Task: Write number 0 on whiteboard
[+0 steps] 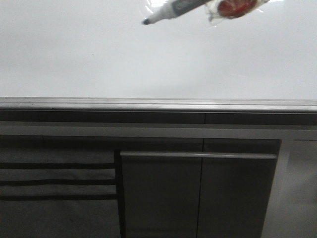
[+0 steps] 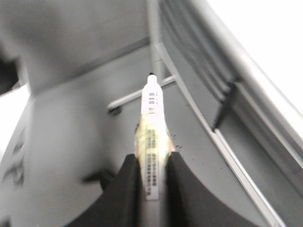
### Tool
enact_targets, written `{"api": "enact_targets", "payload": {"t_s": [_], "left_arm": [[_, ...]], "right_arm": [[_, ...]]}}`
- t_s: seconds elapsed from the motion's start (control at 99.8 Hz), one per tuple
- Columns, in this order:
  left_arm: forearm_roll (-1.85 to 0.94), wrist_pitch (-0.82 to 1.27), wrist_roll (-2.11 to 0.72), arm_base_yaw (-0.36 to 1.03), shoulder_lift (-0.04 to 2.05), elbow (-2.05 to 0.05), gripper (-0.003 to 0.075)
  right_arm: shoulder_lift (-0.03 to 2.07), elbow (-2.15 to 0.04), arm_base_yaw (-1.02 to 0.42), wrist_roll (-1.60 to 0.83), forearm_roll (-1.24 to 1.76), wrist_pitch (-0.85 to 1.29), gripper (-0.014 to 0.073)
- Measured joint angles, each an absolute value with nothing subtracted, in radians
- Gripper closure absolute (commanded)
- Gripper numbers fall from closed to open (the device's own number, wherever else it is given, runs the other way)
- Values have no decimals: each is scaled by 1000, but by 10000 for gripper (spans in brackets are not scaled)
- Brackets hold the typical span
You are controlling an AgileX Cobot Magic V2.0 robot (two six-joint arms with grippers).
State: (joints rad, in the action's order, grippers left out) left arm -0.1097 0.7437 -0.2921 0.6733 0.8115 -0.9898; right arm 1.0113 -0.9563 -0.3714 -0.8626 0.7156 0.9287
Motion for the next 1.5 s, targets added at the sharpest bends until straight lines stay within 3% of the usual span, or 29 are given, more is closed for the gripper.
{"api": "enact_targets", "payload": {"t_s": [0.261, 0.431, 0.852, 1.504], "left_arm": [[-124, 605, -134, 510, 631, -718, 300], [-135, 557, -124, 487, 617, -637, 300], [-140, 532, -123, 487, 617, -633, 300], [-143, 523, -123, 487, 617, -633, 300]], "right_arm": [[967, -727, -262, -675, 836, 604, 630], [1046, -739, -200, -595, 888, 499, 630], [1344, -1035, -175, -609, 809, 747, 630], [1482, -1218, -98, -638, 749, 945, 630]]}}
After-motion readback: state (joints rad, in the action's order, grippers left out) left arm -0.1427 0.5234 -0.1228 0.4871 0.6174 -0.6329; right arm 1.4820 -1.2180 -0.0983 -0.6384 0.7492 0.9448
